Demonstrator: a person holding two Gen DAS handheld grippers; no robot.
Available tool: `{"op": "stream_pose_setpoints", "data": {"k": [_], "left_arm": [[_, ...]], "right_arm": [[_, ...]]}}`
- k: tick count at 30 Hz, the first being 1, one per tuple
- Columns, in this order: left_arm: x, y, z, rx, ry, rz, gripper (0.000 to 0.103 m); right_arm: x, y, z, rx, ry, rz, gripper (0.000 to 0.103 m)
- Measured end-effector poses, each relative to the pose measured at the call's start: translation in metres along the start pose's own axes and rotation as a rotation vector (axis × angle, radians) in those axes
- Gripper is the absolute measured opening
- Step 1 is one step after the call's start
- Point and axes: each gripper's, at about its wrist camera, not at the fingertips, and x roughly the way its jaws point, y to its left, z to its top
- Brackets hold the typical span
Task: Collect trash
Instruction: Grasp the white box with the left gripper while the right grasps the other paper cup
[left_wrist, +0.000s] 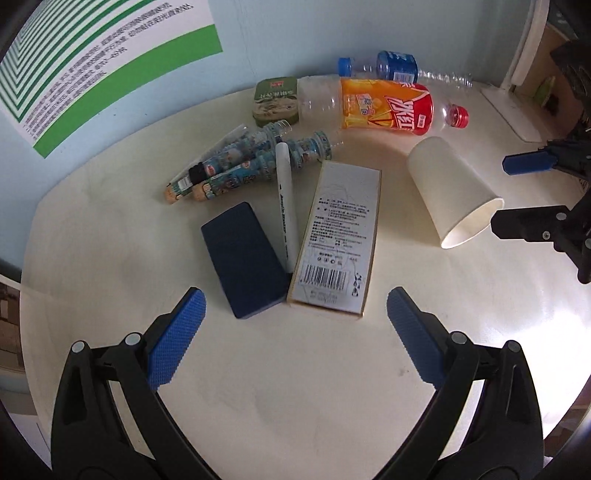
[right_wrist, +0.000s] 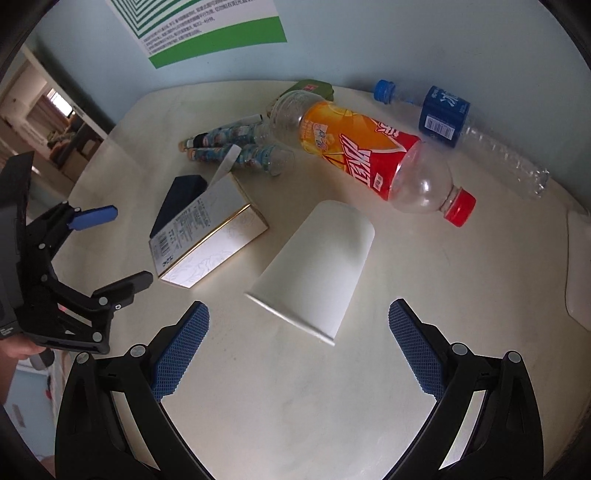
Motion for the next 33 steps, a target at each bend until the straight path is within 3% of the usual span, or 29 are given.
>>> {"op": "stream_pose_setpoints", "data": {"k": [4, 10, 13, 16, 19, 27, 33], "left_arm": [[0.021, -0.005, 0.015, 0.048, 0.027, -0.040, 0.096], [0.041, -0.014, 0.028, 0.128, 0.060, -0.067, 0.069], [0.046, -0.014, 0.032, 0.129, 0.075, -0.106, 0.048], [0.047, -0.011, 0.036, 0.110, 0.077, -0.136, 0.047], [0.045, -0.012, 0.037, 0.117, 0.069, -0.136, 0.047], [0.025, -0.008, 0.026, 0.074, 0.042, -0.171, 0.047], [-0.010, 0.000, 0.013, 0.047, -0.009, -0.180, 0.047]], "right_arm": [[0.022, -0.009, 0.010, -0.008, 0.050, 0.033, 0.097], [0.046, -0.018, 0.015, -0.040, 0.114, 0.076, 0.097], [0.051, -0.020, 0.016, -0.051, 0.129, 0.087, 0.096], [0.053, -0.025, 0.016, -0.049, 0.127, 0.093, 0.095], [0.051, -0.029, 0.016, -0.049, 0.116, 0.108, 0.081], [0.034, -0.031, 0.008, -0.058, 0.092, 0.109, 0.081], [-0.004, -0.019, 0.006, -0.085, 0.064, 0.144, 0.081]]}}
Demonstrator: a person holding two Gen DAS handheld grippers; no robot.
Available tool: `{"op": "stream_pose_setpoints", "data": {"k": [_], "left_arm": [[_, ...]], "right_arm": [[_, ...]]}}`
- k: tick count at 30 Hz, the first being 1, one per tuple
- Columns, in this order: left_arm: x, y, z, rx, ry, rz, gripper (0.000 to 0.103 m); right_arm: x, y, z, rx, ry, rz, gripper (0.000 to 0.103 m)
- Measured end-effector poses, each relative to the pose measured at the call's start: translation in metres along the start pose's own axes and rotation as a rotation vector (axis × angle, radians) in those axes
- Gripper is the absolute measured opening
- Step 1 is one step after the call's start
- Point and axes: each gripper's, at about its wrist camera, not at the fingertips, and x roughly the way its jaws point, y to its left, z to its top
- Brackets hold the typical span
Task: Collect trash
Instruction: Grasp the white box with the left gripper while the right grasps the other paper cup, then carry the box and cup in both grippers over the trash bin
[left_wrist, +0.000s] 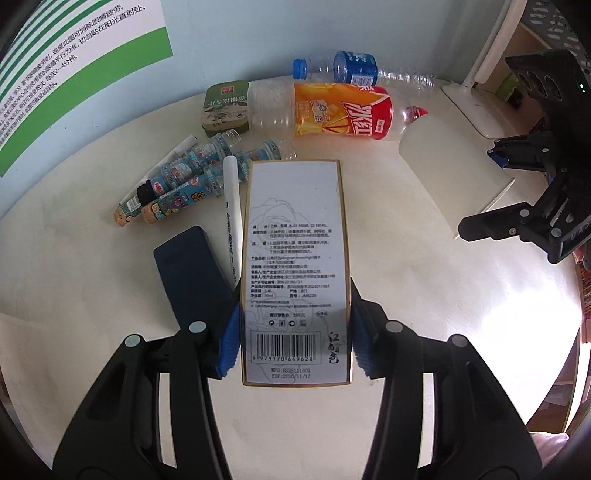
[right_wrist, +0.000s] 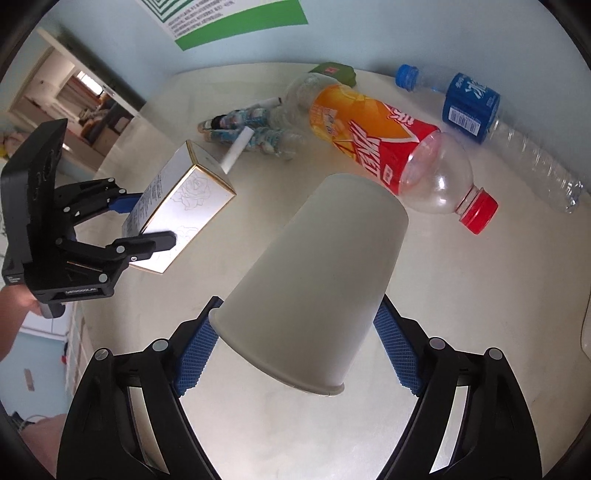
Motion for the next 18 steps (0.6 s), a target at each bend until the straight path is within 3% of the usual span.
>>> {"op": "stream_pose_setpoints", "data": {"k": [4, 9, 14, 18], "left_arm": [[-0.029, 0.004, -0.016, -0.011, -0.032, 0.026, 0.047], [-0.071, 0.031, -0.057, -0.098, -0.065, 0.092, 0.047], [-0.117, 0.072, -0.127, -0.217, -0.087, 0.187, 0.047], [-0.154, 0.104, -0.201, -0.345, -0.085, 0.271, 0.047]], "right_arm": [[-0.019, 0.032, -0.001, -0.087, 0.005, 0.018, 0.081], [-0.021, 0.092, 0.000, -0.225, 0.023, 0.040, 0.081], [-0.002, 0.176, 0.011, -0.383, 0.053, 0.103, 0.081], [0.024, 0.247, 0.022, -0.505, 0.087, 0.161, 0.081]]}}
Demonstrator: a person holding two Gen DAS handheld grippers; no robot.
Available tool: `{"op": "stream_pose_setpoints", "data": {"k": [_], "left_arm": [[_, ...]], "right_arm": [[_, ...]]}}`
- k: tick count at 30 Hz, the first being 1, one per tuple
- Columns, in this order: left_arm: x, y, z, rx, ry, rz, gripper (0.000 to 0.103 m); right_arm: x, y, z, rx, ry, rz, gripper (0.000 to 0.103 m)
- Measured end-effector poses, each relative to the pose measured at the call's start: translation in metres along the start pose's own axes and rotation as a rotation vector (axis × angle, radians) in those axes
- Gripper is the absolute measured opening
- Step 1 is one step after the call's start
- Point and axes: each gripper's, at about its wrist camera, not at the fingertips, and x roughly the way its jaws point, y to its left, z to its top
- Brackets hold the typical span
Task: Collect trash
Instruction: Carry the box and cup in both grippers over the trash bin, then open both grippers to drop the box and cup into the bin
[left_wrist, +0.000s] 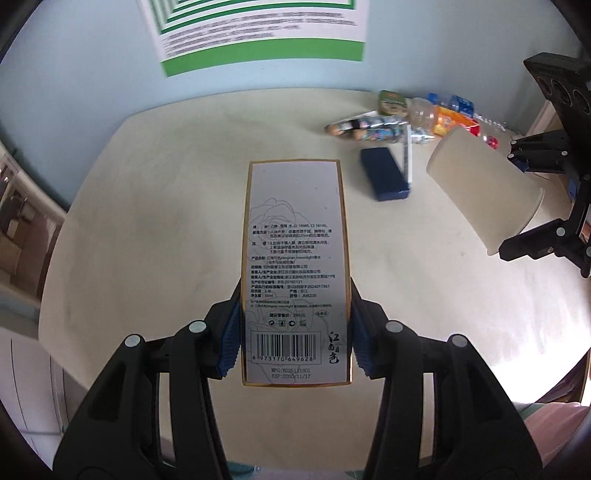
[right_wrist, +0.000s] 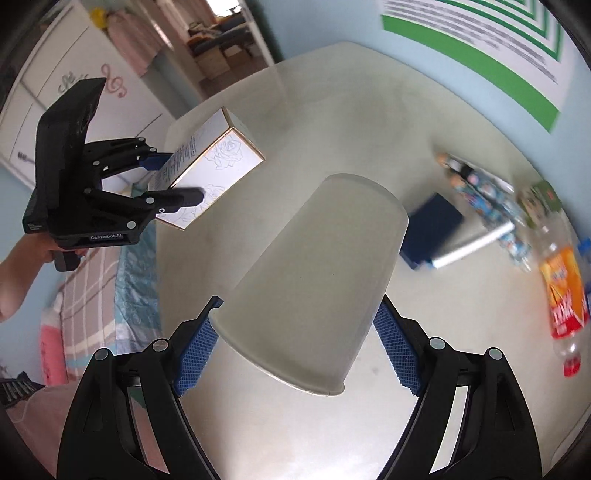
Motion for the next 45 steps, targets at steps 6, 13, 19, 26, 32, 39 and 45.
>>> {"op": "stream_pose_setpoints", "data": {"k": [6, 13, 19, 26, 32, 39, 45], "left_arm": [[-0.040, 0.084, -0.104, -0.207, 0.037, 0.118, 0.047], [-0.077, 0.161, -0.239, -0.457, 0.097, 0.217, 0.047], [-0.084, 0.210, -0.353, -0.658, 0.163, 0.252, 0.047], [-0.052, 0.244, -0.455, -0.863, 0.258, 0.257, 0.047], [-0.001, 0.275, -0.522, -0.940, 0.337, 0.192, 0.047], [0.065, 0.291, -0.568, -0.986, 0.438, 0.131, 0.047], [0.103, 0.298, -0.590, -0.993, 0.505, 0.084, 0.057]], "right_arm": [[0.063, 0.109, 0.056, -0.223, 0.072, 0.107, 0.081], [0.140, 0.247, 0.091, -0.453, 0.180, 0.225, 0.081], [0.217, 0.356, 0.098, -0.596, 0.300, 0.306, 0.081], [0.327, 0.448, 0.077, -0.662, 0.480, 0.329, 0.081], [0.428, 0.493, 0.053, -0.640, 0.607, 0.287, 0.081], [0.517, 0.513, 0.020, -0.665, 0.740, 0.226, 0.083], [0.562, 0.520, 0.003, -0.702, 0.781, 0.202, 0.089]]}}
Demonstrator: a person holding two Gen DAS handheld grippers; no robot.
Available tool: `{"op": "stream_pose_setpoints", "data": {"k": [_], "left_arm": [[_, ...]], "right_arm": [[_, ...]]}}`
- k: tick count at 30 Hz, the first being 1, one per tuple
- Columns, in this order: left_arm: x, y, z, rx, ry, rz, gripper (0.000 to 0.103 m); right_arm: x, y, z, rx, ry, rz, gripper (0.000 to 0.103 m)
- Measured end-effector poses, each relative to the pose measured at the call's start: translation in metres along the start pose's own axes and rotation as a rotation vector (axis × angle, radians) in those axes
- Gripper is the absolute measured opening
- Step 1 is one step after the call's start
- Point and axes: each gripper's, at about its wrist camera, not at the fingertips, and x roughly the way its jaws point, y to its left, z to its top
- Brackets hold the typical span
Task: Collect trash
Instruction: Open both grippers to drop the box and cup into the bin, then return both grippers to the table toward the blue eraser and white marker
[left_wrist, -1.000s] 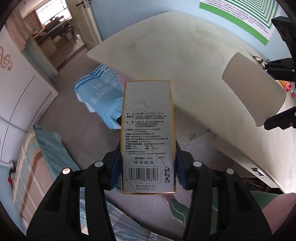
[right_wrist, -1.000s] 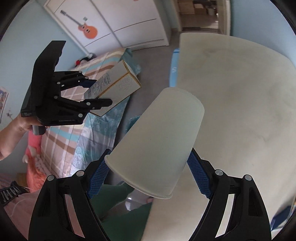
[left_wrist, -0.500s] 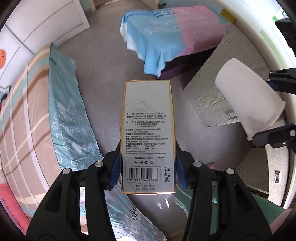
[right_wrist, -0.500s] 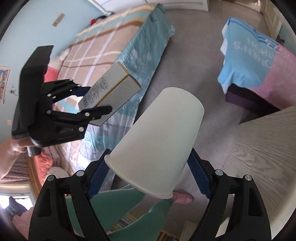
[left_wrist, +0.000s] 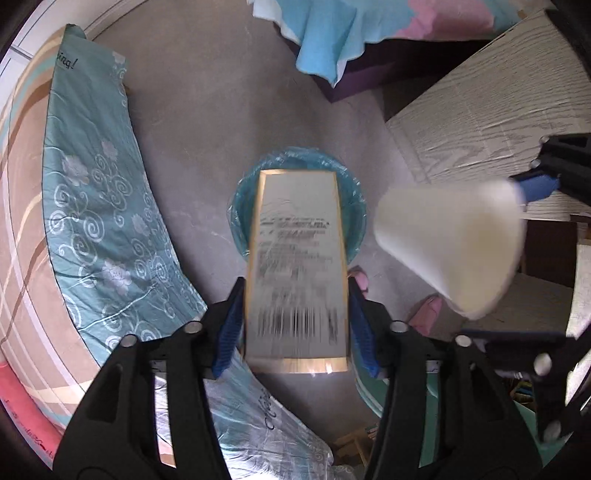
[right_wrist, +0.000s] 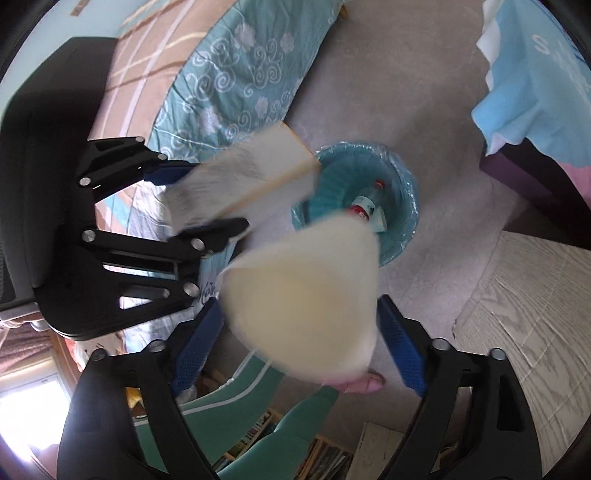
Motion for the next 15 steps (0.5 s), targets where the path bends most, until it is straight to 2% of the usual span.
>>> {"op": "stream_pose_setpoints", "data": {"k": [2, 4, 10, 15], "left_arm": [[0.005, 0.004, 0.002, -0.009, 0.004, 0.024, 0.074], [0.007, 0.010, 0.002, -0.022, 0.008, 0.037, 0.078], [-0.007, 0.016, -0.004, 0.006, -0.009, 0.046, 0.079], [-0.047, 0.007, -0.010, 0.045, -0.078, 0.053, 0.079]], "right_arm": [[0.004, -0.005, 0.003, 0.010, 0.013, -0.029, 0.089], [0.002, -0.009, 0.002, 0.031, 0.014, -0.028, 0.089], [-0.034, -0.019, -0.012, 0.073, -0.049, -0.006, 0.089], [-0.086, -0.025, -0.039, 0.086, -0.149, 0.030, 0.089]]}}
